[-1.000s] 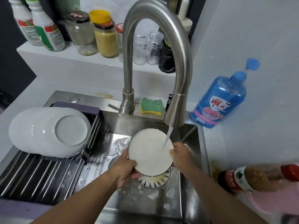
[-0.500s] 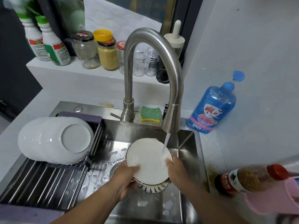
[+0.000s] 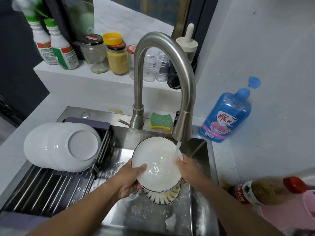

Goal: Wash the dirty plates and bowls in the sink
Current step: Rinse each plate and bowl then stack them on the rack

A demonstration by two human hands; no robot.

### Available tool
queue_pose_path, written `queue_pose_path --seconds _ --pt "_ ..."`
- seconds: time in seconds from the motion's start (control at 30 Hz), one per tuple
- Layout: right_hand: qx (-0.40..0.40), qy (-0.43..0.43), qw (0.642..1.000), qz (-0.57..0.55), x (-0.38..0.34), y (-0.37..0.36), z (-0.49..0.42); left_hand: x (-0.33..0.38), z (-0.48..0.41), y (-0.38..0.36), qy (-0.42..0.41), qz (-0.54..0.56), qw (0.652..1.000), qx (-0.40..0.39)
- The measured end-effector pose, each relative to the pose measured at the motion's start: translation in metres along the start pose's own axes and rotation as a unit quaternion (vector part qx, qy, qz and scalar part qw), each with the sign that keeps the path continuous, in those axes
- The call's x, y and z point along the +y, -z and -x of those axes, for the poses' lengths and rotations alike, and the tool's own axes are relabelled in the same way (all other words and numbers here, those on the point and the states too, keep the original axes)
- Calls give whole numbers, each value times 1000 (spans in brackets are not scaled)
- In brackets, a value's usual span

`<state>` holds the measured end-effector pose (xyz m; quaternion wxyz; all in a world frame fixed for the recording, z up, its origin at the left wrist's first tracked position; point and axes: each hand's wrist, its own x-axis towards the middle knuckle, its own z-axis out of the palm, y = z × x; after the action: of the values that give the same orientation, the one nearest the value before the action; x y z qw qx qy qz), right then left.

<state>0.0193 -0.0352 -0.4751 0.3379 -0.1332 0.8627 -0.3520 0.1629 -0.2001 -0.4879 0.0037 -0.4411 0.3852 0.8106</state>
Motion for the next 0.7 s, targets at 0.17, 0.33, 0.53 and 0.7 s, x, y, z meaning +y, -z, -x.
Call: queue_pose_path --seconds 0.17,0.33,0.53,0.7 --pt "31 -29 997 -69 -4 -5 13 -13 4 -8 6 35 999 -11" --pt "31 -49 993 -107 4 -15 16 -30 8 -16 35 87 996 -2" --pt "9 -46 998 -42 -7 -10 12 -8 3 -7 22 29 999 -1" --pt "-14 -6 998 55 -16 8 1 23 5 11 41 -112 991 -59"
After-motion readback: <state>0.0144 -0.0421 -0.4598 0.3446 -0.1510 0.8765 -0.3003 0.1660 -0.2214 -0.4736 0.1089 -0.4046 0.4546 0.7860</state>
